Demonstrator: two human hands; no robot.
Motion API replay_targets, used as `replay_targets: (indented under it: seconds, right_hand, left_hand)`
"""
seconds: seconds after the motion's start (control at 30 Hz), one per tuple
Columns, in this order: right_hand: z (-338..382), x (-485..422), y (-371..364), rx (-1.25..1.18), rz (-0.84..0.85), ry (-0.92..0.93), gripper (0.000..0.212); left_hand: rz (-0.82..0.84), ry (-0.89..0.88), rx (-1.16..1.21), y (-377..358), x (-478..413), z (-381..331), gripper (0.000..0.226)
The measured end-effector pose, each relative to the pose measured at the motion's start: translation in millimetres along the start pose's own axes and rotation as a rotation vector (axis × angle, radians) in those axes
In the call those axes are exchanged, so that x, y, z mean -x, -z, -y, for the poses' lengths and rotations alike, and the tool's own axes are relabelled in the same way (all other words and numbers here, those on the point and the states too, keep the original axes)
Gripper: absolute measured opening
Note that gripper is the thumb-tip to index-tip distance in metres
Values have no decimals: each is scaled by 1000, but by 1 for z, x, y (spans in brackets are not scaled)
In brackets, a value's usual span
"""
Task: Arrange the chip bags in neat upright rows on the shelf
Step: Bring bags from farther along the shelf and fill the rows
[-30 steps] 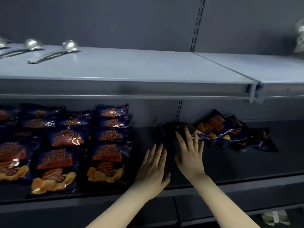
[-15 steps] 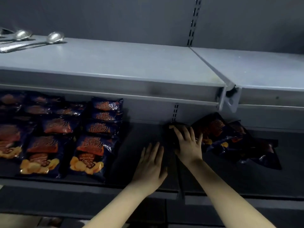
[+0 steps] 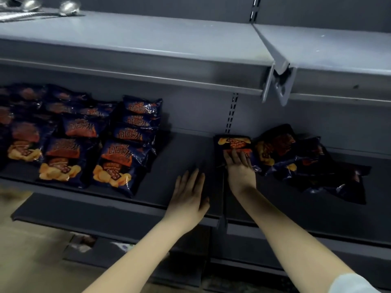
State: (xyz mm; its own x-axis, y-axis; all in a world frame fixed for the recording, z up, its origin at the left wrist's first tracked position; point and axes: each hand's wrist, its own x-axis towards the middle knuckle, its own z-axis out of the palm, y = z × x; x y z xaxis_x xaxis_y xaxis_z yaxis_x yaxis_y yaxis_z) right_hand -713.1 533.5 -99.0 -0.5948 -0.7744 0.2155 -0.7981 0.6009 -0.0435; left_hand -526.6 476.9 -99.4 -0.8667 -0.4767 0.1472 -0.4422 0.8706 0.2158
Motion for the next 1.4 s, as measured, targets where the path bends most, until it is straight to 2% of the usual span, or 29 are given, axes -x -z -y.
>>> replay_targets:
  seconds: [0.13, 0.23, 0.37, 0.47, 0.53, 0.6, 0.67, 0.73, 0.8, 0.83, 0.9, 0.93, 1.0, 1.07, 1.1, 1.17, 1.23, 1.33, 1.4]
  right_hand:
    - [-7, 13, 3, -46, -108, 37, 57]
    - [-13, 32, 11, -170, -308, 123, 51]
    - [-25, 54, 19, -270, -496, 295, 37]
    - [-31, 68, 31, -413, -489, 487, 29]
    - [-34, 78, 42, -507, -448, 599, 21]
    - [-34, 90, 51, -594, -400, 670, 18]
    - [-33, 100, 56, -631, -360, 708, 17]
    - [-33, 109, 58, -620, -360, 733, 17]
    - [-37, 113, 58, -610, -404, 683, 22]
    - [-39, 112, 57, -624, -423, 600, 35]
    - [-44, 112, 58, -763, -410, 322, 57]
    - [-46, 112, 58, -926, -354, 143, 58]
    - [-46, 115, 63, -1388, -97, -181, 57]
    - [-45, 119, 62, -1828, 308, -327, 85]
    - [-43, 121, 60, -1939, 485, -324, 94]
    - [-34, 122, 57, -2000, 653, -177, 93]
    - [-23, 120, 56, -1978, 596, -103, 84]
    - [-14, 116, 59, -1895, 395, -180, 63]
    - [-17, 116, 59, -1845, 331, -221, 57]
  left_hand:
    - [1, 33, 33, 2, 3, 5, 66]
    - [4, 53, 164, 8, -1, 10, 65]
    - [-15, 217, 579, 30, -14, 19, 61]
    - [-92, 402, 887, 50, -30, 25, 53]
    - [-88, 468, 1016, 59, -38, 28, 54]
    - [23, 464, 1141, 63, -41, 30, 64]
    - [252, 463, 1305, 64, -37, 31, 74]
    - [431, 389, 1358, 58, -28, 31, 70]
    - [412, 338, 1350, 49, -20, 32, 60]
    - [344, 351, 1381, 46, -19, 33, 55]
    - [162, 418, 1503, 43, -21, 33, 44]
    - [61, 459, 1579, 42, -22, 30, 39]
    - [-141, 528, 1702, 41, -25, 20, 30]
    - [-295, 529, 1778, 40, -23, 3, 25]
    - [-334, 500, 1798, 39, -21, -6, 24]
    - [-361, 423, 1790, 36, -16, -23, 26]
    - [-360, 377, 1743, 33, -11, -33, 28]
    - [-355, 365, 1671, 29, -5, -32, 31]
    - [-320, 336, 1628, 28, -2, -28, 42]
